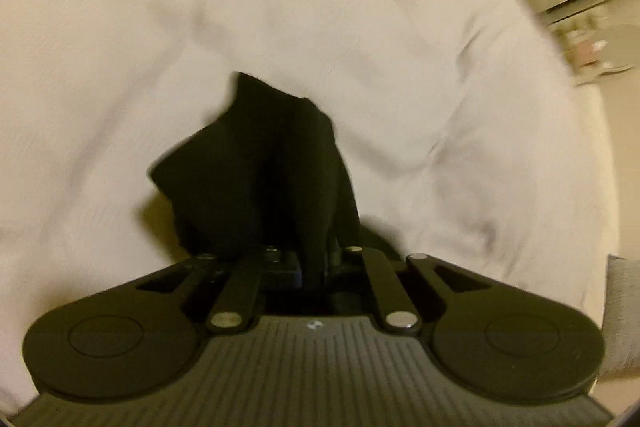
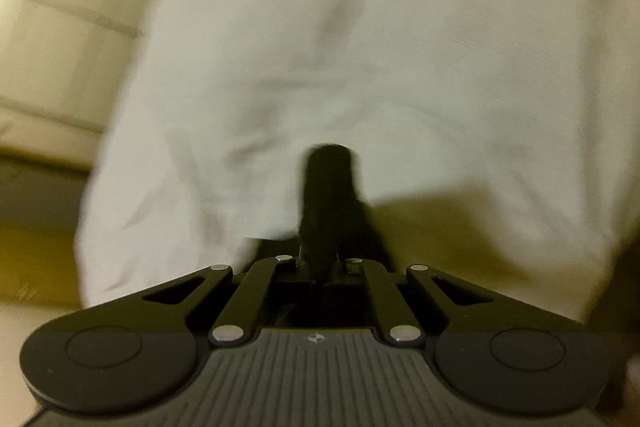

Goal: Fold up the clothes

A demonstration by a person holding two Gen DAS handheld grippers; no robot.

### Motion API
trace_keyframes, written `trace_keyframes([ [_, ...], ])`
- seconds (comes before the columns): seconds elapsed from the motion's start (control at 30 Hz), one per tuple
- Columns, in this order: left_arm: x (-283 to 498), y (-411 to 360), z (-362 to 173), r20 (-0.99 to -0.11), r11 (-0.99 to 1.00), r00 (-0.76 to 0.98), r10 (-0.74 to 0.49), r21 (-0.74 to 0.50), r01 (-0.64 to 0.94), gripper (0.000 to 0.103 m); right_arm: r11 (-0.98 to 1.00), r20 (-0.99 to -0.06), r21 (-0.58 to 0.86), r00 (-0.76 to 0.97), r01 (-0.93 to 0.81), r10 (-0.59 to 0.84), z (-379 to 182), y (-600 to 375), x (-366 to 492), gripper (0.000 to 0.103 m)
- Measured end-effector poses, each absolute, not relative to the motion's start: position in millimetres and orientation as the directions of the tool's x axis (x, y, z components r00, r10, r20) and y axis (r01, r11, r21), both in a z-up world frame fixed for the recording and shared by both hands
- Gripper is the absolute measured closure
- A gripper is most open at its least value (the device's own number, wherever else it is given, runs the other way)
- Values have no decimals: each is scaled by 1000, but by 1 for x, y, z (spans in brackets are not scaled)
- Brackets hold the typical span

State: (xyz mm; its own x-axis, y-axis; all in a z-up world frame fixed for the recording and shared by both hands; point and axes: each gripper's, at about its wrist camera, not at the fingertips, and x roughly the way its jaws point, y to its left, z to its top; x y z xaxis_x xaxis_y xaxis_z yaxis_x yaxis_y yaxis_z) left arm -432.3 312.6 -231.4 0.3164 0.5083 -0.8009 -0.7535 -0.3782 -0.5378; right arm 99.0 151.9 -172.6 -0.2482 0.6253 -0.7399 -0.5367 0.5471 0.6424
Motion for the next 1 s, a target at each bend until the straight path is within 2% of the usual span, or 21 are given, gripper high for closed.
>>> trace_keyframes([
  [0.1,-472,330,-160,-755,-332,233,613,-514,-791,98,420,-645,703,-266,-574,717,-121,171,81,99],
  [0.23,-533,377,-61,-704,-344,8,710,-358,-868,97,324,-519,748,-205,-580,830,-55,177,79,99],
  [0.27,-544,395,-44,-696,-356,-59,716,-291,-888,93,333,-512,745,-176,-578,841,-47,176,82,99],
  [0.3,-554,418,-33,-710,-358,-103,697,-221,-907,80,381,-529,724,-108,-576,842,-41,174,86,100],
  [0.37,-568,454,-27,-770,-397,-166,616,-122,-910,78,481,-588,674,-14,-561,809,-44,173,95,100],
  [0.43,-570,466,-29,-779,-374,-161,606,-100,-922,73,583,-678,628,6,-515,735,-67,176,104,99],
  [0.5,-573,447,-40,-794,-364,-139,592,-110,-925,45,613,-720,598,-9,-517,694,-91,180,100,100],
  [0.53,-572,440,-52,-804,-370,-128,580,-120,-921,41,630,-744,573,-10,-524,668,-104,183,97,100],
  [0.63,-579,399,-110,-867,-415,-60,494,-175,-893,45,676,-785,524,14,-518,619,-139,188,92,100],
  [0.7,-581,372,-154,-899,-457,24,437,-245,-855,55,717,-820,484,25,-501,571,-159,191,95,100],
  [0.77,-583,345,-192,-908,-520,78,412,-304,-798,57,737,-835,472,22,-484,549,-176,194,101,100],
  [0.93,-600,317,-236,-886,-653,109,451,-410,-637,56,754,-854,449,18,-480,520,-189,184,122,97],
  [1.0,-614,325,-241,-877,-688,84,474,-428,-586,49,764,-863,448,0,-465,506,-198,184,127,93],
])
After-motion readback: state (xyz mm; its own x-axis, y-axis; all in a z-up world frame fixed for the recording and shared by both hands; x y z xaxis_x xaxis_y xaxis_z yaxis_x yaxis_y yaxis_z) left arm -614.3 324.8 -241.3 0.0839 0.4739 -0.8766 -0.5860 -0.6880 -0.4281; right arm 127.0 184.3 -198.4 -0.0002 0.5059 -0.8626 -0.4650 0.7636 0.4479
